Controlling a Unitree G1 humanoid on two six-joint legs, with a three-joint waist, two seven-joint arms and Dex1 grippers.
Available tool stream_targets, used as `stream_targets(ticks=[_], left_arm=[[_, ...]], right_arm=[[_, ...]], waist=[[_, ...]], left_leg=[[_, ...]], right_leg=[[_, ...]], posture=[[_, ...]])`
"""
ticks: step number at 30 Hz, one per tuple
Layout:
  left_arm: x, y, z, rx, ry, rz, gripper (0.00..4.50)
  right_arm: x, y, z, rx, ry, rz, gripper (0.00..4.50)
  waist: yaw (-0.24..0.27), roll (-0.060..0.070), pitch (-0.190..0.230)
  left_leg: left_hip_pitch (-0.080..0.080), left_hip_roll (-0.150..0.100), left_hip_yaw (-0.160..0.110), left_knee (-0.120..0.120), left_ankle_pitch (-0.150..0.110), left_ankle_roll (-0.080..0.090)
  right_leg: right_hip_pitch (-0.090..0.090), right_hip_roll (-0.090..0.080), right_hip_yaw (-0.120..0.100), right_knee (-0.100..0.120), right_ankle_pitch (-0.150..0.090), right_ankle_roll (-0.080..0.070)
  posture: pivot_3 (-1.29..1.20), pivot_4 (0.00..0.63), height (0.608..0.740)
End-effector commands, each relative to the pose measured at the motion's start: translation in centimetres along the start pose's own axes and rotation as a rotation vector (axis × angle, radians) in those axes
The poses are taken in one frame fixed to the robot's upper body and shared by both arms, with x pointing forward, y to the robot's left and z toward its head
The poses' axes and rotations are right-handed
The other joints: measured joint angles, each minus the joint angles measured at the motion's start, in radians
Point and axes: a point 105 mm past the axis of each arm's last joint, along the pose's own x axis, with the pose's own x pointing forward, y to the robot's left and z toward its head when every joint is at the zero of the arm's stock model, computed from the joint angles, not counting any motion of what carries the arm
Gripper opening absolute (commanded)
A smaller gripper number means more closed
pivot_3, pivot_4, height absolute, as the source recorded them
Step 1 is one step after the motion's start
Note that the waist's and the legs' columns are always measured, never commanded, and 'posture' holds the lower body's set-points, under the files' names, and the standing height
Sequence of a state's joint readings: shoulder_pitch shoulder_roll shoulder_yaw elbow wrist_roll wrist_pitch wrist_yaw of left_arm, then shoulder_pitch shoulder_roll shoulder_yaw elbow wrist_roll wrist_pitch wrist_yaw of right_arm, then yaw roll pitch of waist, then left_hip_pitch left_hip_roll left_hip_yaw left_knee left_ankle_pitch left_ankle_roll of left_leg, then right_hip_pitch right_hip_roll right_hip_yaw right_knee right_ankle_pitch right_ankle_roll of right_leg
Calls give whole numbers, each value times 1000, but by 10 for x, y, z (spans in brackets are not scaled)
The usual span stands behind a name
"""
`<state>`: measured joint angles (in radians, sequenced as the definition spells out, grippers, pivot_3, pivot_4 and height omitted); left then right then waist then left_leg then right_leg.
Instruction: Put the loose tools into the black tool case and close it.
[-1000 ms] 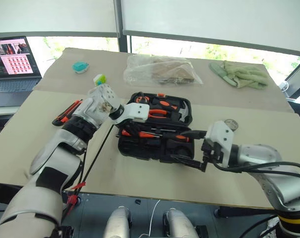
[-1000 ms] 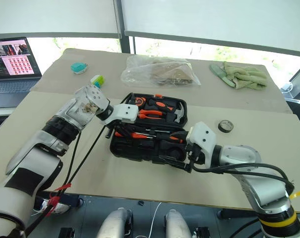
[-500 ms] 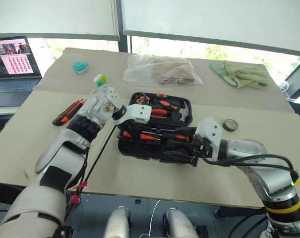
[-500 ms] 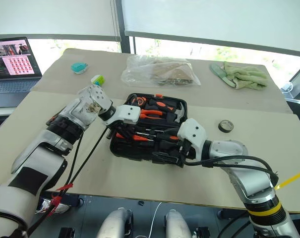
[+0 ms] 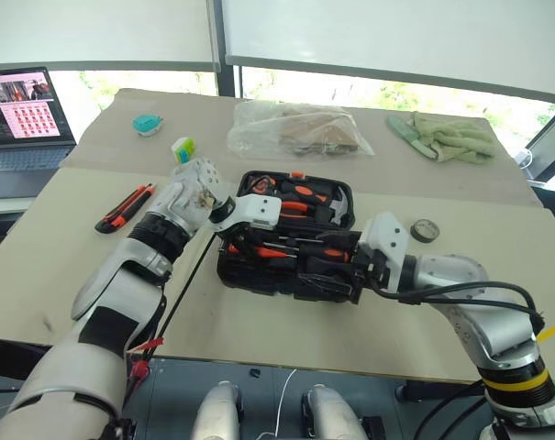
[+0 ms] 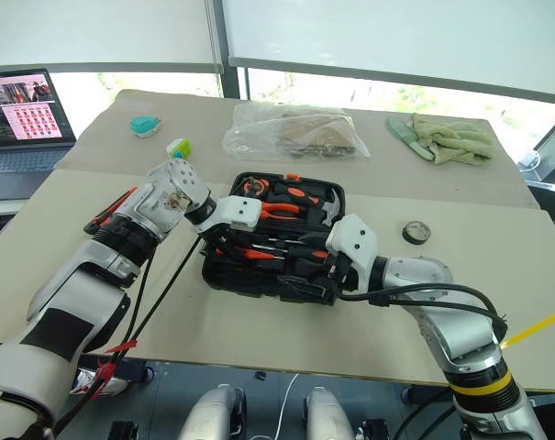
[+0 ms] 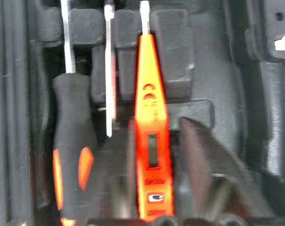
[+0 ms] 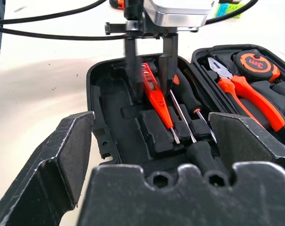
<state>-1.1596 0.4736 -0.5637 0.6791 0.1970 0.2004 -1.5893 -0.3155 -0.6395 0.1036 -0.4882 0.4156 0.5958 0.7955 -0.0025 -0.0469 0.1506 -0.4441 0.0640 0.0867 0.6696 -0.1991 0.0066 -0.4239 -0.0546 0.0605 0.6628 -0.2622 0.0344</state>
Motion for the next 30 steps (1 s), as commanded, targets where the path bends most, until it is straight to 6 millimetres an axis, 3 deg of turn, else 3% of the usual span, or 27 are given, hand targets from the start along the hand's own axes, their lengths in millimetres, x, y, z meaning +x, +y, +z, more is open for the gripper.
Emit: stream_targets(ticks=[1,2,6,9,12,16,17,22,30], left_arm=[[-33,3,17,24,-101,67,3499],[-40,2,18,25,-131,83,3744],[-51,-1,20,30,-283,131,3744],[-47,-1,16,5,-435,200,2949],[-35,-2,2,-49,-522,258,1808],[-28,-8,0,-59,-622,260,292],[-26,-8,-2,-52,-619,264,86],[-15,2,-13,-96,-602,344,86],[5,-8,-21,-75,-550,295,86]], right_arm=[[-6,2,10,-27,-31,-5,4500],[-7,3,9,-25,-27,-4,4500],[-8,4,6,-22,-19,-5,4500],[-9,3,5,-19,-14,-12,4500],[-8,3,4,-17,-11,-13,4500],[-7,2,4,-15,-8,-10,4500],[-7,2,4,-15,-7,-10,4500],[-5,2,4,-9,-8,-7,4500],[-4,1,4,-5,-7,-11,4500]], waist=[[-1,0,0],[-2,0,0],[-9,0,0],[-9,1,0],[-9,1,0],[-5,1,0],[-4,1,0],[-1,1,0],[0,1,0]], left_leg=[[0,0,0,0,0,0],[0,0,0,0,0,0],[0,0,0,0,0,0],[1,0,0,0,0,0],[1,1,0,1,0,0],[0,1,0,2,0,0],[-1,1,0,3,0,0],[-1,1,0,5,-1,1],[-1,1,0,6,-1,1]], right_leg=[[0,0,0,0,0,0],[0,0,0,0,0,0],[0,0,0,0,0,0],[1,0,0,0,0,0],[1,0,0,1,0,0],[0,0,-1,1,0,0],[0,0,-1,1,0,0],[2,0,-1,2,0,0],[2,0,-1,2,0,0]], posture=[[0,150,740],[0,150,740],[0,150,740],[0,150,740],[0,150,740],[0,150,740],[0,150,740],[0,150,740],[0,150,740]])
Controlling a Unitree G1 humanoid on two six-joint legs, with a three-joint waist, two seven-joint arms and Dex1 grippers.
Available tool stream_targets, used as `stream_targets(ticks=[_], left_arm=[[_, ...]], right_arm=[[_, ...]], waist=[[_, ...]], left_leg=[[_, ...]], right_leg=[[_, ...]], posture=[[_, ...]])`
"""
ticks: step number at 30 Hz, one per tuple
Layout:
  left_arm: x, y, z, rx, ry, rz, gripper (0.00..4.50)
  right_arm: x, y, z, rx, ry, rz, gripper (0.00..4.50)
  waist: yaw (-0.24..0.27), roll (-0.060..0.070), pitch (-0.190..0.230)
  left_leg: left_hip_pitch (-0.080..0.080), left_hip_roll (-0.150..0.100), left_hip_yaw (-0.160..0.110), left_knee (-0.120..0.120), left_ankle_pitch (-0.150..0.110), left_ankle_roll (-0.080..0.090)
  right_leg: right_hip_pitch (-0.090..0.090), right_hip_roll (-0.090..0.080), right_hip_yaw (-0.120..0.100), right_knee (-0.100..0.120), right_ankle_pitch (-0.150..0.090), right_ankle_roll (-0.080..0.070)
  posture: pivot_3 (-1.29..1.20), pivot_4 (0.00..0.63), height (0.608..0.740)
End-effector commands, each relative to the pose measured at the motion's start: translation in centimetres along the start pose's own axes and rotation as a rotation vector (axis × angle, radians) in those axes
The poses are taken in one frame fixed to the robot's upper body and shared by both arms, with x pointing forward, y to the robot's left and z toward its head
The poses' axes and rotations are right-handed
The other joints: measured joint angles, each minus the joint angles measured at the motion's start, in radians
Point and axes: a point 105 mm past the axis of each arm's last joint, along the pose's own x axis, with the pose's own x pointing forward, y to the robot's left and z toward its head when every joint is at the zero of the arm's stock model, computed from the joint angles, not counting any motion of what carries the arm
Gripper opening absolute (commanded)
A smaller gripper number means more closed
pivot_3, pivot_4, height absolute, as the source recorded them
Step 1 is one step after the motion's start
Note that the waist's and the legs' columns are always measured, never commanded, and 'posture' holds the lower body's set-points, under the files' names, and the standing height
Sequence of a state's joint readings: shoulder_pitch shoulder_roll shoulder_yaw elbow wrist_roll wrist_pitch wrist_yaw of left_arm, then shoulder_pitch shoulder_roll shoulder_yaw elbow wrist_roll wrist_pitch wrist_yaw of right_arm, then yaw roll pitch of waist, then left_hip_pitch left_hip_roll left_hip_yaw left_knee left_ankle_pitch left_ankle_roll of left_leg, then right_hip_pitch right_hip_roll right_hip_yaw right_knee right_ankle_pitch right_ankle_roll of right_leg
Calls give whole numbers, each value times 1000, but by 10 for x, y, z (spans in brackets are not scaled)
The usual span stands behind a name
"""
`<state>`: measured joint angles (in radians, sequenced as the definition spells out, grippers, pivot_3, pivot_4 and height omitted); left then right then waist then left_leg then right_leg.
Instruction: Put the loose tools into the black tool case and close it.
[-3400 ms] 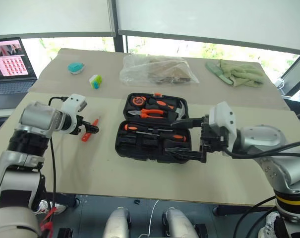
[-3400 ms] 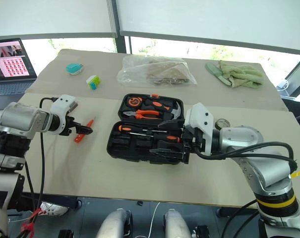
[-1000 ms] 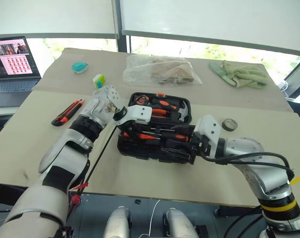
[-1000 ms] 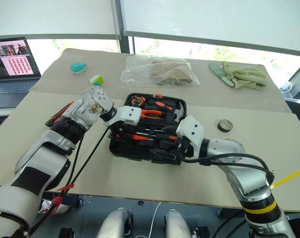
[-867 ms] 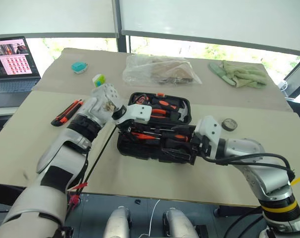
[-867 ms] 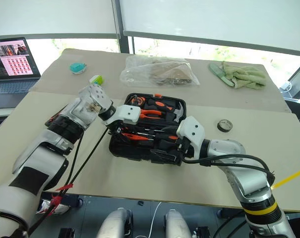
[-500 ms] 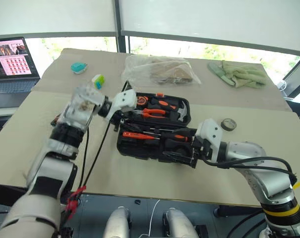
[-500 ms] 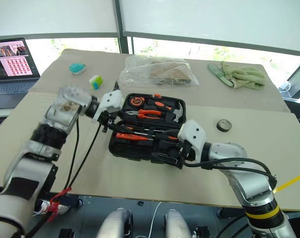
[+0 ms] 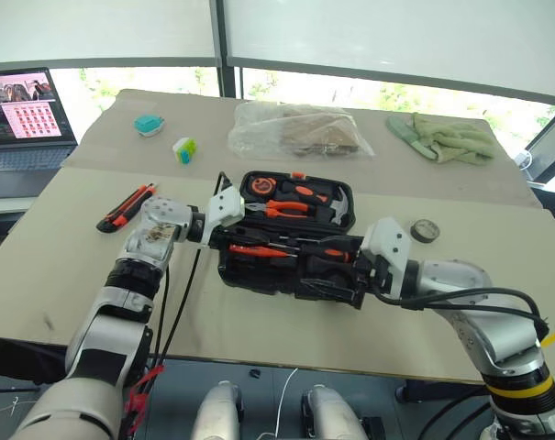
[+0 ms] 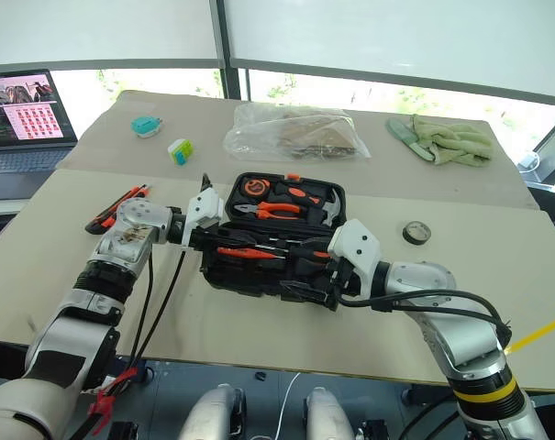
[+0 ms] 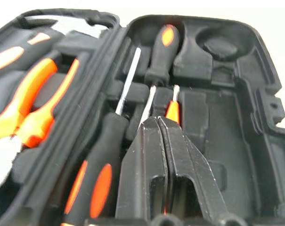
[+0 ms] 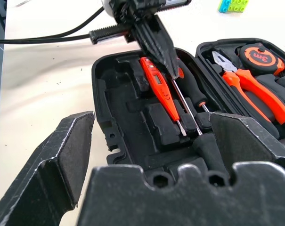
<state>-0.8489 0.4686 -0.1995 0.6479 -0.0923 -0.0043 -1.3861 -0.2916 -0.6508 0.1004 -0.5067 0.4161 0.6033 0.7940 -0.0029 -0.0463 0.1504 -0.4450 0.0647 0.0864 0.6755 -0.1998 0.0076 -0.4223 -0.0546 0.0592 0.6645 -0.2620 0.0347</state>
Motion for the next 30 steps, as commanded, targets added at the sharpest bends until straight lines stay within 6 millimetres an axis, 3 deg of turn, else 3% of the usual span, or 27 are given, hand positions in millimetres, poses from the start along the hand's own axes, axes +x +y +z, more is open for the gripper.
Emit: stream_targets(ticks=[1,23,27,29,30], left_arm=[[4,-4,-6,36,29,-16,86],[6,-13,-48,-41,132,-5,86],[-10,-3,-35,-29,94,61,86],[-32,7,-9,-32,15,131,86],[-47,10,8,-49,-34,173,313]], right_arm=[[-1,-3,7,-10,-23,-13,4500],[2,-4,11,-7,-39,-4,4500],[3,-5,13,-15,-44,10,4500],[3,-5,16,-22,-50,17,4500],[2,-6,17,-25,-56,20,4500]], waist=[[0,0,0],[1,1,-2],[-3,2,-2],[-12,2,-2],[-16,2,-2]], left_leg=[[0,0,0,0,0,0],[3,0,0,1,0,0],[4,0,0,1,0,0],[4,1,0,1,0,0],[3,1,0,0,0,0]], right_leg=[[0,0,0,0,0,0],[3,0,0,0,0,0],[3,0,0,0,0,0],[3,0,0,1,0,0],[2,1,1,1,1,0]], posture=[[0,150,740],[0,150,740],[0,150,740],[0,150,740],[0,150,740]])
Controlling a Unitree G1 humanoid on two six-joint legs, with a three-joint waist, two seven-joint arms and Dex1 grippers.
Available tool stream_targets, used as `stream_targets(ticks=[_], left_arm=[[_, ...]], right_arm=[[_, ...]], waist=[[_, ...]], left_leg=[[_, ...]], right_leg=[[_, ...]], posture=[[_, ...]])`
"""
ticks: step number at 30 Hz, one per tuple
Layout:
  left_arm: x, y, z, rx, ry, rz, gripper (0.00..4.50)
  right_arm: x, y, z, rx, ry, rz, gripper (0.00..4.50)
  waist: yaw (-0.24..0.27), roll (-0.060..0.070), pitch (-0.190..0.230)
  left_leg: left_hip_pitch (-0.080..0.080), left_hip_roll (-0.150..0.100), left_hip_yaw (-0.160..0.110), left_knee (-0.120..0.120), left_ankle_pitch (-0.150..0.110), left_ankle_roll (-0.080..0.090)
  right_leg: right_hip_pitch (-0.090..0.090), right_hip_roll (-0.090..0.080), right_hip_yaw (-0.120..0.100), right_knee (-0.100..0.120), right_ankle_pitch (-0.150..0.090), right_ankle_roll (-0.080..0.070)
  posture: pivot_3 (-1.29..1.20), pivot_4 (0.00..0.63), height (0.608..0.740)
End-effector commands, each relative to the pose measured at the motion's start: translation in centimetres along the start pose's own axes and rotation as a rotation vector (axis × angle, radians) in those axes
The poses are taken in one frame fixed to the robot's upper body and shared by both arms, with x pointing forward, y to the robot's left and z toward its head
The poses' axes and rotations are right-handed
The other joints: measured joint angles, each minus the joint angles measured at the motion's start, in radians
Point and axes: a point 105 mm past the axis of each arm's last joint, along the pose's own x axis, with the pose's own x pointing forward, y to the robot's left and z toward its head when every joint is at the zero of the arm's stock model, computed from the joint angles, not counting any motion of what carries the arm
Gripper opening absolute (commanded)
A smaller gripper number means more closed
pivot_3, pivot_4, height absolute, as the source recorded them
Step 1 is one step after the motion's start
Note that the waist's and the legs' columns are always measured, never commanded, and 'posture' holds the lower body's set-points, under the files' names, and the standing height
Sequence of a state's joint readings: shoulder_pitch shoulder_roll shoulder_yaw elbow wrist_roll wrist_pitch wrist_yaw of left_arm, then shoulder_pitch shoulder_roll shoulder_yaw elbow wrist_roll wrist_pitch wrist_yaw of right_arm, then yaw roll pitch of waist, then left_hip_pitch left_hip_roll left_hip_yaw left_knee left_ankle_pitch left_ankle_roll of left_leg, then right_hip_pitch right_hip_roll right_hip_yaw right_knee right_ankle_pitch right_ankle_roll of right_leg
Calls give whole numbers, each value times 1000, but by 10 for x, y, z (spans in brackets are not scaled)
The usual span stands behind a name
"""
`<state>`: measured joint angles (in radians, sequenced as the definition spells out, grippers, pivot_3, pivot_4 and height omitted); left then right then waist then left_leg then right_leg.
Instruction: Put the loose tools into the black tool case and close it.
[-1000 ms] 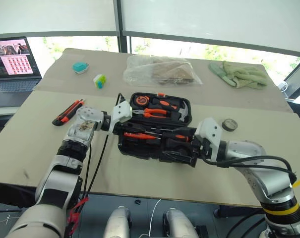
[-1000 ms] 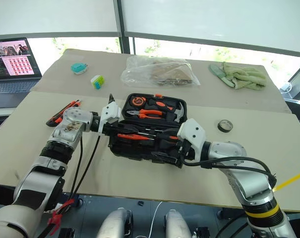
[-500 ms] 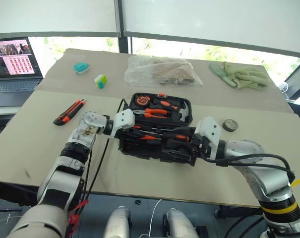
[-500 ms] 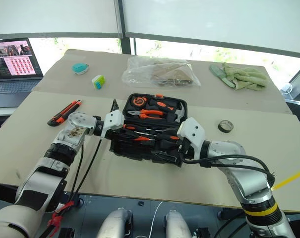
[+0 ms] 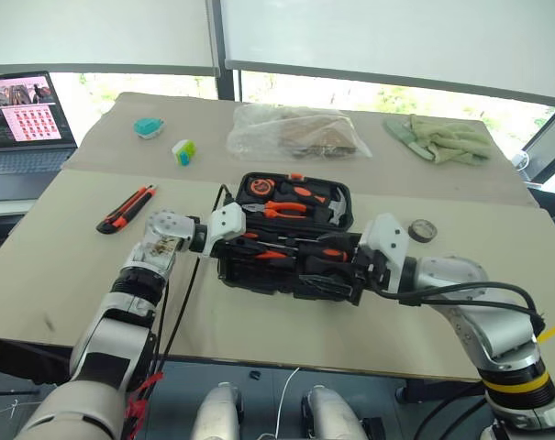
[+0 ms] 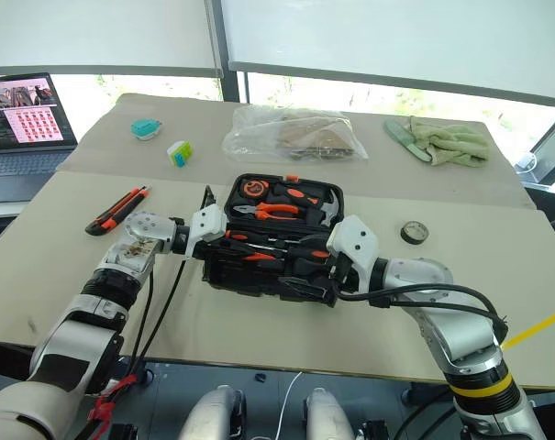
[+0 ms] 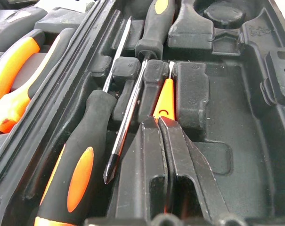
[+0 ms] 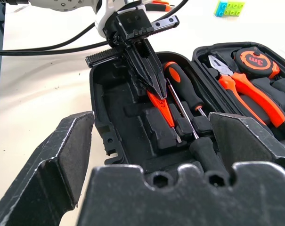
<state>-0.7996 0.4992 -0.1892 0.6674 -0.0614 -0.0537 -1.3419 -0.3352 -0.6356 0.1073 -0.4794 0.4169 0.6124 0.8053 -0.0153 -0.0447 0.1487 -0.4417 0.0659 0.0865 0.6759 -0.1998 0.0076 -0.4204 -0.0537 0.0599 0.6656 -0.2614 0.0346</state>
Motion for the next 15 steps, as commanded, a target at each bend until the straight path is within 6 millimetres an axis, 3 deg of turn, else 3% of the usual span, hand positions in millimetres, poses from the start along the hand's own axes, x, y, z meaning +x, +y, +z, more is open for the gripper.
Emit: stream_targets(ticks=[1,3,6,7,9,12,15], left_arm=[[-65,14,42,-74,-130,177,584],[-95,6,55,-113,-157,250,1223],[-123,-11,45,-176,-112,367,2231],[-135,-17,34,-204,-84,428,2568],[-176,-37,-16,-364,1,667,3285],[-210,-63,-56,-480,88,849,4280],[-233,-74,-73,-532,125,951,4405]], right_arm=[[-2,-3,15,-31,-55,15,4500],[-2,-4,19,-39,-71,23,4500],[-2,-3,24,-45,-91,50,4500],[-1,-2,26,-46,-97,67,4500],[2,1,32,-58,-111,124,4500],[5,1,37,-65,-124,168,4500],[7,-2,40,-73,-131,195,4500]], waist=[[-7,0,1],[-19,0,2],[-22,2,1],[-22,3,1],[-23,4,1],[-29,1,2],[-9,-3,3]], left_leg=[[0,1,0,0,0,0],[-3,3,-1,-1,0,0],[-3,3,-2,-1,0,0],[0,2,-2,-2,0,0],[2,0,0,-3,0,0],[5,2,0,-6,0,0],[4,3,0,-6,1,-2]], right_leg=[[-1,1,0,0,0,0],[-4,2,1,0,0,-1],[-3,1,0,0,0,0],[-1,0,0,0,0,0],[0,-2,0,-1,0,0],[-1,-2,3,-1,0,-1],[-1,-1,-3,0,0,-3]], posture=[[0,150,740],[0,150,740],[0,150,740],[0,150,740],[0,150,740],[0,150,740],[0,150,740]])
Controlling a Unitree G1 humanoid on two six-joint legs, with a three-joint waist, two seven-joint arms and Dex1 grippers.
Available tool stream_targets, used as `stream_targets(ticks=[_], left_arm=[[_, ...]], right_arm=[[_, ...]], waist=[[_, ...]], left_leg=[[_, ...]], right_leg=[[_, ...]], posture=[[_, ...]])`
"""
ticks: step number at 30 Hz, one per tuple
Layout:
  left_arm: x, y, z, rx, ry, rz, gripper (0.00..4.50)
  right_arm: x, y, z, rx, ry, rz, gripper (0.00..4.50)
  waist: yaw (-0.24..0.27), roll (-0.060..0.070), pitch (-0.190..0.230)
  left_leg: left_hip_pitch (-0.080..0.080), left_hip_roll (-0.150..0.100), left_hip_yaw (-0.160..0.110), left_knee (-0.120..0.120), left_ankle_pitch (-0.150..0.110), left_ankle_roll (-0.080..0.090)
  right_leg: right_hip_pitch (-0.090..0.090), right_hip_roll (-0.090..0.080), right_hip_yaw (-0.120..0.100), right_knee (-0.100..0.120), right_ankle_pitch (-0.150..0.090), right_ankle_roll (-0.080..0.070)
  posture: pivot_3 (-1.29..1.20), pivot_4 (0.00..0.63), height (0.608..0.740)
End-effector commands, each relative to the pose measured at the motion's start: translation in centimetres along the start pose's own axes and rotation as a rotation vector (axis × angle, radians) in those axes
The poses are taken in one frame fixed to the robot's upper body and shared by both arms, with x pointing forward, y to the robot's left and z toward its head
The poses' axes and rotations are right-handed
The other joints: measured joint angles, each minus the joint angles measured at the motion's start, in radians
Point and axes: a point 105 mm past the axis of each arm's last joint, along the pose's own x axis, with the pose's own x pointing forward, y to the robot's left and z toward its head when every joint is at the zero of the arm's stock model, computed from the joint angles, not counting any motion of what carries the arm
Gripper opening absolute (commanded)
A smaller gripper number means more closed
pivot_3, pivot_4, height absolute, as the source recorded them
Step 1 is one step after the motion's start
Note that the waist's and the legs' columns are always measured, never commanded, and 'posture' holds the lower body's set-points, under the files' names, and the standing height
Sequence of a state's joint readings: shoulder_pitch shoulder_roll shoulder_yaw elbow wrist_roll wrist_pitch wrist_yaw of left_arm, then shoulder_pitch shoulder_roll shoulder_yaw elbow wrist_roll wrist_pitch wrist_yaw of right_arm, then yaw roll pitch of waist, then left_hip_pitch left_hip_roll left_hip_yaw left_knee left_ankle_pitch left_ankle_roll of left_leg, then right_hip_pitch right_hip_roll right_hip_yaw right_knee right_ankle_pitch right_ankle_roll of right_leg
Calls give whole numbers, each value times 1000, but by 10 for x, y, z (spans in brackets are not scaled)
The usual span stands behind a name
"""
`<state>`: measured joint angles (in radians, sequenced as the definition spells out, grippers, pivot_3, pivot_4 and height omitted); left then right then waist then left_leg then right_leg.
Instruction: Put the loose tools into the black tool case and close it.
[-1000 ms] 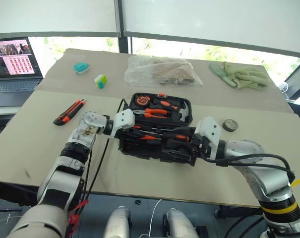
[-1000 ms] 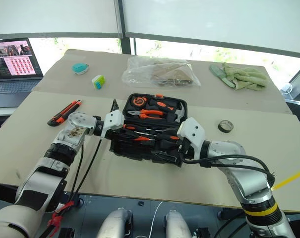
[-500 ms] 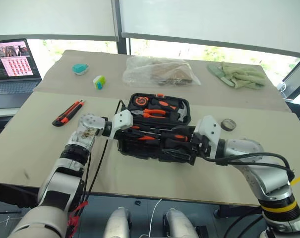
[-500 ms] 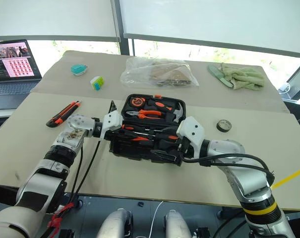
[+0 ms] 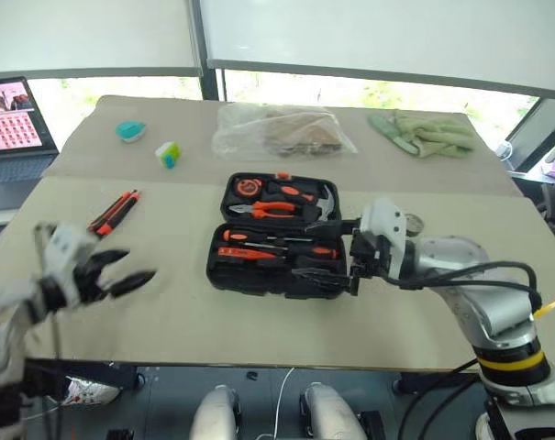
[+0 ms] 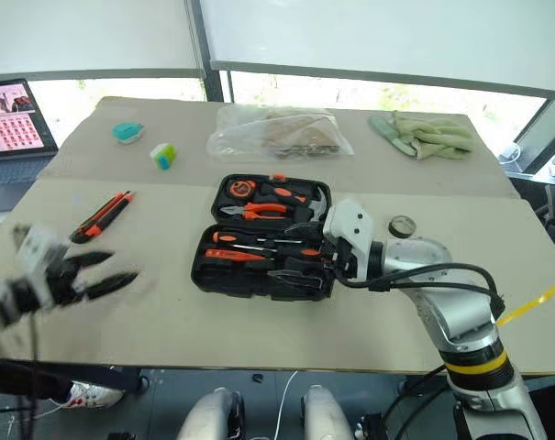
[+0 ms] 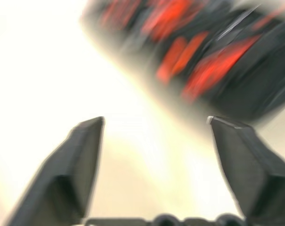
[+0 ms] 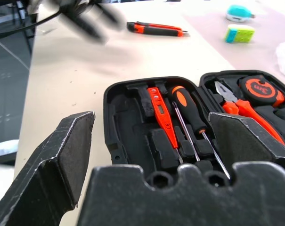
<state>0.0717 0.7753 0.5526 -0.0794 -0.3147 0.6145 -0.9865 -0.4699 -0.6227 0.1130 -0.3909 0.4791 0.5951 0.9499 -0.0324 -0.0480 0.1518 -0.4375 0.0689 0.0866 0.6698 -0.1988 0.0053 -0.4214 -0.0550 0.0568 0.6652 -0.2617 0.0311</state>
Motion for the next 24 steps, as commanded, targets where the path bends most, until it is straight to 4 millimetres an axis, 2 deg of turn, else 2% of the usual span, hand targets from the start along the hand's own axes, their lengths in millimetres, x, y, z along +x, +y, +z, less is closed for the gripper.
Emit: stream_targets(ticks=[1,4,7,11,15,21,24], left_arm=[[-22,26,26,38,-92,136,4405],[-17,36,48,68,-105,131,4405],[-2,43,67,97,-80,81,4405],[32,66,85,139,9,103,4405],[65,77,88,144,142,106,4405],[91,79,86,139,231,157,4405],[98,79,79,113,260,184,4405]], right_arm=[[2,-3,16,-54,-49,41,4500],[4,-7,17,-58,-49,42,4500],[4,-8,17,-54,-52,34,4500],[2,-3,17,-53,-46,27,4500],[-3,-2,18,-54,-41,-17,4500],[-10,1,16,-55,-24,-73,4500],[-12,3,15,-52,-15,-92,4500]], waist=[[21,0,0],[47,0,0],[55,-1,-1],[49,0,-1],[40,0,-1],[29,-1,-1],[30,-1,-1]], left_leg=[[0,0,0,0,0,0],[1,-1,1,0,1,-2],[0,-1,1,0,0,-3],[-2,-1,2,-1,1,-1],[-5,0,1,-1,2,-1],[-8,0,0,-1,2,-1],[-8,0,0,-1,2,-1]], right_leg=[[-1,-1,-2,0,0,-1],[-1,-6,-8,-2,-1,-2],[0,-7,-10,-3,-1,-4],[1,-6,-10,-1,0,-2],[-1,-2,-10,0,-1,-3],[-3,-2,-10,-2,-1,-2],[-3,-2,-10,-1,-1,-2]], posture=[[0,150,740],[0,150,740],[0,150,740],[0,150,740],[0,150,740],[0,150,740],[0,150,740]])
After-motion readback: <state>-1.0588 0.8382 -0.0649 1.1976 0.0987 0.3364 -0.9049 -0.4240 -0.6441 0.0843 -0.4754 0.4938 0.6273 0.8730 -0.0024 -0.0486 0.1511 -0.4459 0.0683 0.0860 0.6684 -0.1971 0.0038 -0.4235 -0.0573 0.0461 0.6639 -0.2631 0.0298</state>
